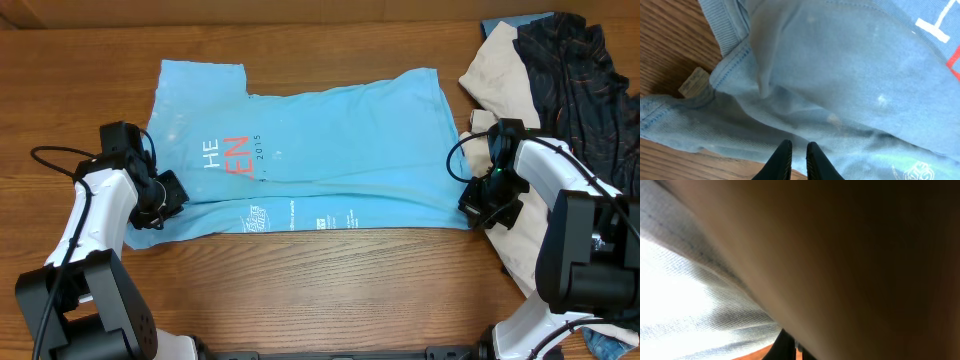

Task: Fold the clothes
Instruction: 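Release the shirt and move both grippers to its top corners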

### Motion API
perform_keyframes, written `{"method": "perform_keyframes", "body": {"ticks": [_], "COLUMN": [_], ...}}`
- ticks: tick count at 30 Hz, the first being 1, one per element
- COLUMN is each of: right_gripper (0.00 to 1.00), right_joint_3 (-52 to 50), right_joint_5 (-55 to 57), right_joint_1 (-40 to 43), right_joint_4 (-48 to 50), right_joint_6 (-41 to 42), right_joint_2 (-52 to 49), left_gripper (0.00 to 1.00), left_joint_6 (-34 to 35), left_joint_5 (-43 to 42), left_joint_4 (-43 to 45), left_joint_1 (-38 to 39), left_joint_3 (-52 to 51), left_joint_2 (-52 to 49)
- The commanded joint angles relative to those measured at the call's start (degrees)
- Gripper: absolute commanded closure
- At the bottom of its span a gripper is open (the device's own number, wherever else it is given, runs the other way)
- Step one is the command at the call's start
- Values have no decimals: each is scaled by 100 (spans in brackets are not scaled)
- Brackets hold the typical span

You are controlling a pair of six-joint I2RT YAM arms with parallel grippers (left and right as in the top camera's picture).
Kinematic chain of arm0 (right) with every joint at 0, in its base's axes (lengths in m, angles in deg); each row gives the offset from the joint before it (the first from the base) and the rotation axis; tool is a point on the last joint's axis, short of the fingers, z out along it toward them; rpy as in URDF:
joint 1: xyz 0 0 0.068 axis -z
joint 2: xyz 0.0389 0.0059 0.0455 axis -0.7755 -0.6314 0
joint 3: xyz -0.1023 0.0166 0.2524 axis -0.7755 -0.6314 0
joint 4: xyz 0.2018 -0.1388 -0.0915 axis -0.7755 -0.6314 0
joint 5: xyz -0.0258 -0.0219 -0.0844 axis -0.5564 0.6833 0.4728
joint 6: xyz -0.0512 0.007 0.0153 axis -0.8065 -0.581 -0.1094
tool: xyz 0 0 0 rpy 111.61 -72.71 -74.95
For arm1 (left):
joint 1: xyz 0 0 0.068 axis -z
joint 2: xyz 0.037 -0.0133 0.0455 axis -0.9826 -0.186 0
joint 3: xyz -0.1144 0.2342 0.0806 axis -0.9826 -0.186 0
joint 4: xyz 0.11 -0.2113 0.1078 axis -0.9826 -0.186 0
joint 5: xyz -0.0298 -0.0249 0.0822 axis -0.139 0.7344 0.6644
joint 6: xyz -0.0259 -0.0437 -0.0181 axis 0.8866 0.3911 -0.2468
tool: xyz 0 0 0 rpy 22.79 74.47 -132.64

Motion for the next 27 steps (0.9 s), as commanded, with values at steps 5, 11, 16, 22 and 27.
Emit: {"method": "perform_keyframes", "body": {"ticks": [5, 11, 16, 22, 27], "right_gripper": [96, 94, 47, 36, 34], "right_joint_3": [-26, 37, 446, 852, 852], "right_joint_5": [170, 319, 315, 319, 120], "right_joint_1": [-11, -225, -278, -278, -278], "right_joint_4": [-151, 55, 83, 214, 393], "right_joint_6": [138, -31, -35, -223, -625], "right_joint_2": [0, 490, 1340, 2024, 2100], "left_gripper": [85, 84, 82, 48, 32], "left_joint_6": [-238, -251, -544, -798, -962], "left_joint_5": [428, 372, -39, -721, -844], "left_joint_4": [-15, -136, -535, -850, -498], "left_joint_1": [0, 2, 2, 2, 2], "left_joint_3": [-26, 286, 1080, 1663, 1934], "left_joint_2": [-59, 33, 380, 802, 800]}}
